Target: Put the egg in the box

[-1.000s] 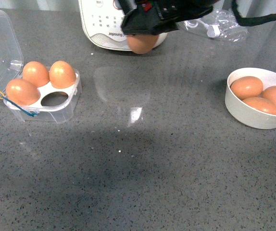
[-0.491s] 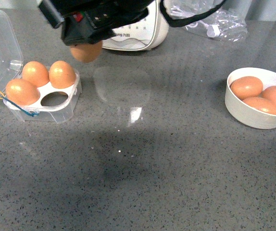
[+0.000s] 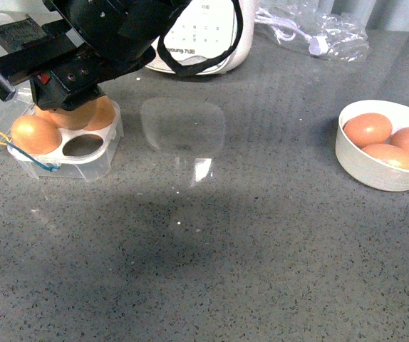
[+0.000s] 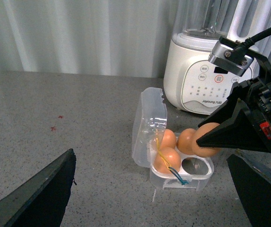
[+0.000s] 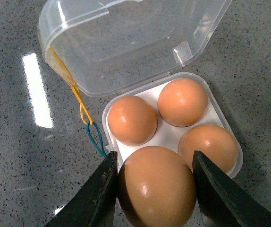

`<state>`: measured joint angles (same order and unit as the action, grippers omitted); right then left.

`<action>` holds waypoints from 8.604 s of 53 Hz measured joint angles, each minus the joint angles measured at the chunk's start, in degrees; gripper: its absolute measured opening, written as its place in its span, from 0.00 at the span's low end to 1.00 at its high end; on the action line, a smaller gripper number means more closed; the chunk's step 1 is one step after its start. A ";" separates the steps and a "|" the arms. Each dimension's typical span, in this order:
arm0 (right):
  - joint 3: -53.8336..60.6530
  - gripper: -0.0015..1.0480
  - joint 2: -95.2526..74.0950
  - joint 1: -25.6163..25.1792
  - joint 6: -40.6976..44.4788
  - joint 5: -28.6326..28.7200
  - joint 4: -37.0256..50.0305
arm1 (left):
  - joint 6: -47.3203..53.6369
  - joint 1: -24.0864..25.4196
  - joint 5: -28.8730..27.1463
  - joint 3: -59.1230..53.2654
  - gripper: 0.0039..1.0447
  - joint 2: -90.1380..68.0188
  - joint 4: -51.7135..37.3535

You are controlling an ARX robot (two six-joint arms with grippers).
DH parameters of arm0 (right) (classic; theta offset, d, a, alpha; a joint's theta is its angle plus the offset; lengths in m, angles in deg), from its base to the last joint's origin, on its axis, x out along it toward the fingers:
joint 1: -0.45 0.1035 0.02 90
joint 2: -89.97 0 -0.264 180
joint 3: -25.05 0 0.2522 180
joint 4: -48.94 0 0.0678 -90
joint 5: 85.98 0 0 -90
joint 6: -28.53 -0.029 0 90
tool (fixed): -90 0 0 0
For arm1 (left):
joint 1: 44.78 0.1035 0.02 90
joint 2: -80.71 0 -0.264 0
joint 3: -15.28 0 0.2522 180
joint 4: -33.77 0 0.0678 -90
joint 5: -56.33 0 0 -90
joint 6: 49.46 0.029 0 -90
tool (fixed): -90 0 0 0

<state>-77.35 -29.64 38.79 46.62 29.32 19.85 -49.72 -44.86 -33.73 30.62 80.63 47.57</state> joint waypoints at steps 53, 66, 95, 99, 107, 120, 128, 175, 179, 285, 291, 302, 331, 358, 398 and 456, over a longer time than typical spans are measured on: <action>31.30 0.93 26.53 -13.38 -17.11 -26.08 21.40 | -0.02 0.00 -0.02 0.00 0.94 0.00 0.00; 44.39 0.93 36.59 -18.78 -19.87 -37.90 31.45 | 0.00 0.00 -0.02 0.00 0.94 0.00 0.00; 72.87 0.93 69.11 -25.99 -21.33 -50.18 40.28 | 0.00 0.00 -0.02 0.00 0.94 0.00 0.00; 76.17 0.93 74.31 -26.16 -20.11 -50.31 41.03 | 0.00 0.00 -0.02 0.00 0.94 0.00 0.00; 80.56 0.93 81.44 -26.01 -18.01 -49.46 41.24 | 0.00 0.00 -0.02 0.00 0.94 0.00 0.00; 84.43 0.56 87.19 -31.17 -18.08 -31.85 42.95 | 0.00 0.00 -0.02 0.00 0.94 0.02 0.00; 85.81 0.29 91.91 -36.83 -18.08 -25.68 39.65 | 0.00 0.00 0.02 0.00 0.94 0.00 0.00; 88.39 0.03 108.30 -38.21 -17.99 -25.35 26.82 | 0.00 0.00 -0.02 0.00 0.94 0.00 0.00; 88.39 0.03 109.22 -38.21 -17.99 -25.35 25.92 | 0.00 0.00 0.00 0.00 0.94 0.00 0.00; 88.37 0.93 119.38 -38.27 -17.97 -25.20 15.37 | -22.88 2.19 -11.80 44.94 0.94 -97.13 -17.94; 88.37 0.93 119.38 -38.27 -17.97 -25.22 15.37 | -23.02 3.50 -16.28 43.67 0.94 -95.17 -19.98; 88.37 0.93 119.38 -38.27 -17.97 -25.20 15.37 | -21.35 7.39 -20.74 39.39 0.94 -90.90 -25.05; 88.37 0.93 119.38 -38.29 -17.97 -25.20 15.37 | -0.68 4.83 4.46 10.40 0.04 -78.03 -65.09; 88.37 0.93 119.38 -38.29 -17.97 -25.20 15.37 | -0.20 0.22 0.04 1.16 0.03 -53.88 -50.47; 88.37 0.93 119.38 -38.29 -17.97 -25.22 15.37 | -0.20 0.22 0.02 0.00 0.03 -22.10 -22.34; 88.37 0.93 119.38 -38.29 -17.97 -25.20 15.37 | -0.17 0.17 0.02 0.02 0.44 -0.15 -0.07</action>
<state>11.02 89.74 0.50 28.65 4.12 35.22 -49.89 -44.68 -33.71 30.64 80.48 47.50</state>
